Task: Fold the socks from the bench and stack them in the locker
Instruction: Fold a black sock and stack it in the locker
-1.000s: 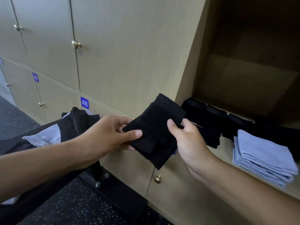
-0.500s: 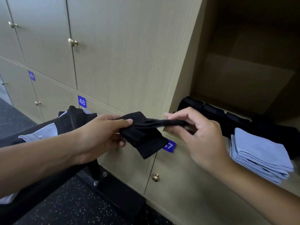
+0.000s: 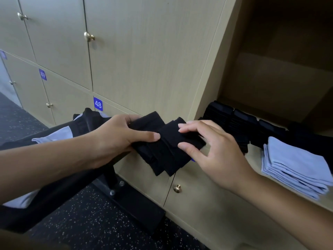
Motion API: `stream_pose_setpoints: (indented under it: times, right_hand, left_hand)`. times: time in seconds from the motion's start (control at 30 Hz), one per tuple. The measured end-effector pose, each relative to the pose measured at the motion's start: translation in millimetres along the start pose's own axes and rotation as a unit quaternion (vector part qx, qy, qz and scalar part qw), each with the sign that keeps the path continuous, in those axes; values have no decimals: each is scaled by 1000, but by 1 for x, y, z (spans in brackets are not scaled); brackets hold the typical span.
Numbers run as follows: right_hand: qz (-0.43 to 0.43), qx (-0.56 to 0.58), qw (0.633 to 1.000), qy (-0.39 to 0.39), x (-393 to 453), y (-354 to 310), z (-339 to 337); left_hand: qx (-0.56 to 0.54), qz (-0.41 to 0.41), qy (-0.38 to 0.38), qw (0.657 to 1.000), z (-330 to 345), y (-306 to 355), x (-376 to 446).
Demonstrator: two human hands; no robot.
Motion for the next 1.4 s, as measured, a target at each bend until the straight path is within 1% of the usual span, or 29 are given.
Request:
stream_pose_setpoints:
  times: [0.17, 0.33, 0.47, 0.6, 0.8, 0.87, 0.93, 1.0, 1.07, 1.17, 1.23, 1.33, 1.4]
  right_hand:
    - [-29, -24, 996, -76, -1, -6, 17]
    - [0, -6, 991, -136, 0, -5, 26]
    - [32, -14, 985, -168, -2, 1, 34]
    - [62, -5, 982, -179, -4, 7, 34]
    - [127, 25, 972, -198, -12, 26, 17]
    - [150, 19, 972, -178, -12, 38, 3]
    - [177, 9, 975, -131, -9, 55, -16]
    - [207, 29, 976, -64, -5, 73, -38]
    - [246, 58, 967, 19, -2, 90, -61]
    - [310, 107, 936, 128, 0, 119, -84]
    - [358, 166, 904, 167, 3, 143, -87]
    - [405, 279, 843, 218, 12, 177, -81]
    - [417, 304, 823, 238, 21, 192, -77]
  left_hand:
    - [81, 25, -24, 996, 7, 1, -3]
    - [133, 40, -61, 988, 16, -2, -1]
    - [172, 31, -76, 982, 21, -16, 5]
    - [174, 24, -57, 983, 21, -23, 14]
    - [170, 25, 16, 985, 11, -19, 21]
    - [167, 26, 24, 985, 9, -18, 23]
    - [169, 31, 23, 985, 7, -17, 24]
    - [170, 36, 22, 984, 7, -18, 27]
    - [171, 43, 21, 984, 8, -16, 28]
    - [161, 50, 24, 985, 10, -12, 29]
    - [160, 55, 27, 985, 10, -11, 31]
    - [174, 66, 27, 982, 11, -9, 33]
    - [189, 75, 31, 979, 11, -7, 33]
Point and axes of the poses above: each hand's wrist, its own x-axis towards the middle knuckle, its own z-axis out of the palm, y = z × x, the point moved 9 cm from there along x, towards the middle knuckle
